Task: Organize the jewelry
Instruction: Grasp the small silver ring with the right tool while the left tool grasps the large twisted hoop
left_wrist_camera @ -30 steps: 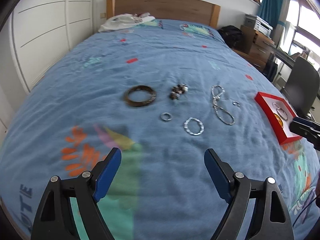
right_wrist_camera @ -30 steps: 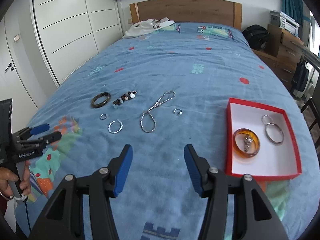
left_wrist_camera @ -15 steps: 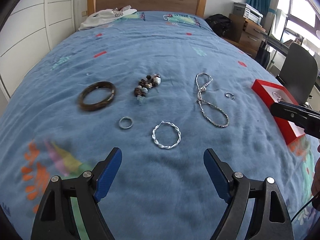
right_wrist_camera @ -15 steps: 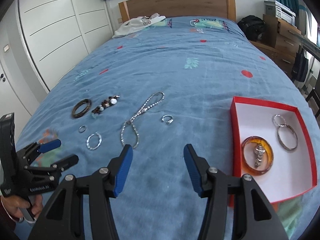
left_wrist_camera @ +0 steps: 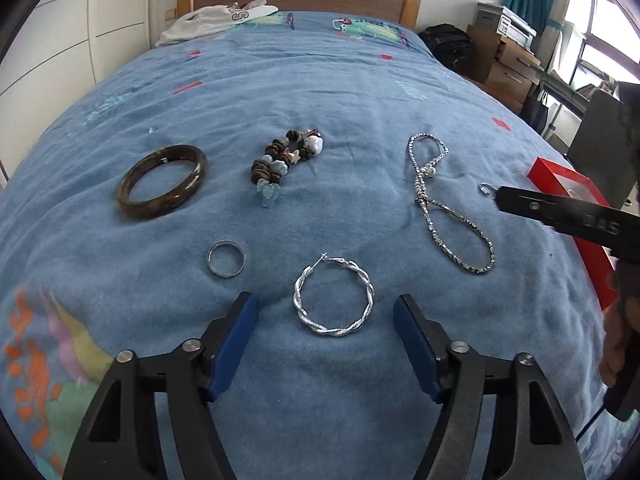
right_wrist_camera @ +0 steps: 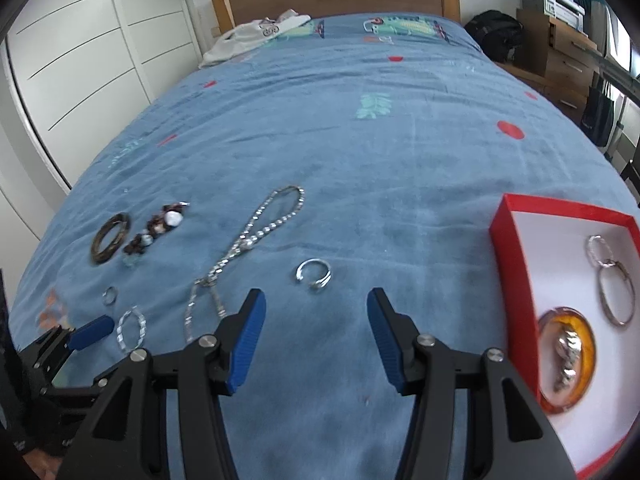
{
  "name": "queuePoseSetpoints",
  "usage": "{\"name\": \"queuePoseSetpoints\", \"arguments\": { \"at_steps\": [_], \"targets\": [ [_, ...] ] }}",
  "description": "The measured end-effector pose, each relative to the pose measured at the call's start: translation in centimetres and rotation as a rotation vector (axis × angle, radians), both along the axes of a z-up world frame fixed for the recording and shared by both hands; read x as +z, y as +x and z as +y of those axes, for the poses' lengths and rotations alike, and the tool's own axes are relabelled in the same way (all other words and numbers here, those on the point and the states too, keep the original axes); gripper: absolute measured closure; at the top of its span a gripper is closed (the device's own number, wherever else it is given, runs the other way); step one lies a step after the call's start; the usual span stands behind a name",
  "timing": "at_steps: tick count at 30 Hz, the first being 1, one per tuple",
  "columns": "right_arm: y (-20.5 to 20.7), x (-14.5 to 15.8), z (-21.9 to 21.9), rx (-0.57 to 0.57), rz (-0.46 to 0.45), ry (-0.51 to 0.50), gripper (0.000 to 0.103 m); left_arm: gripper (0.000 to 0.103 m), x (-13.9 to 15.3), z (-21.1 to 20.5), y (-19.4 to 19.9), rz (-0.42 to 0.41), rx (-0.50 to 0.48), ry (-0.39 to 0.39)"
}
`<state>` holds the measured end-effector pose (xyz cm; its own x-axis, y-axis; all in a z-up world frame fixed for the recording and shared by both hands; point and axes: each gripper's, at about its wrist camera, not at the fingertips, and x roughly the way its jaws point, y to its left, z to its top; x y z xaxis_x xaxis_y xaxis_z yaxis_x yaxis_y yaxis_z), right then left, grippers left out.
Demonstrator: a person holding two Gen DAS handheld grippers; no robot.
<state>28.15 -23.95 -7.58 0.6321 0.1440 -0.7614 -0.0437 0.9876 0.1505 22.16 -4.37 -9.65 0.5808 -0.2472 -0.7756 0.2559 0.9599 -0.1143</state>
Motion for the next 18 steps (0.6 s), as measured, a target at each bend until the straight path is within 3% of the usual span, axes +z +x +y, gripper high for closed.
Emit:
{"name": "queuePoseSetpoints", "arguments": {
  "at_steps": [4,6,9,13,18],
  "targets": [
    [1.2,-1.2,-0.2,-0.001,0.016,0.007,0.054,0.044,0.0,0.2,0.1,-0.004,-0.003,-0.012],
    [1.5,-1.5,-0.1,0.006,0.018,0.006,0.067,0.05,0.0,0.3,0.2,-0.003,-0.007,-0.021],
    [2.1,-1.8,0.1,0.018,0.022,0.014,0.075,0.056,0.1,0.3,0.3,-0.003,-0.01,-0.024],
    [2.5,-2.0,0.4,0.031,0.022,0.008,0.081,0.063,0.1,0.1,0.5,-0.001,-0.013,-0.025],
    [2.4,-1.8,0.7,0.041,0.019,-0.003,0.082,0.063,0.5,0.0,0.3,0.0,-0.017,-0.028]
  ]
}}
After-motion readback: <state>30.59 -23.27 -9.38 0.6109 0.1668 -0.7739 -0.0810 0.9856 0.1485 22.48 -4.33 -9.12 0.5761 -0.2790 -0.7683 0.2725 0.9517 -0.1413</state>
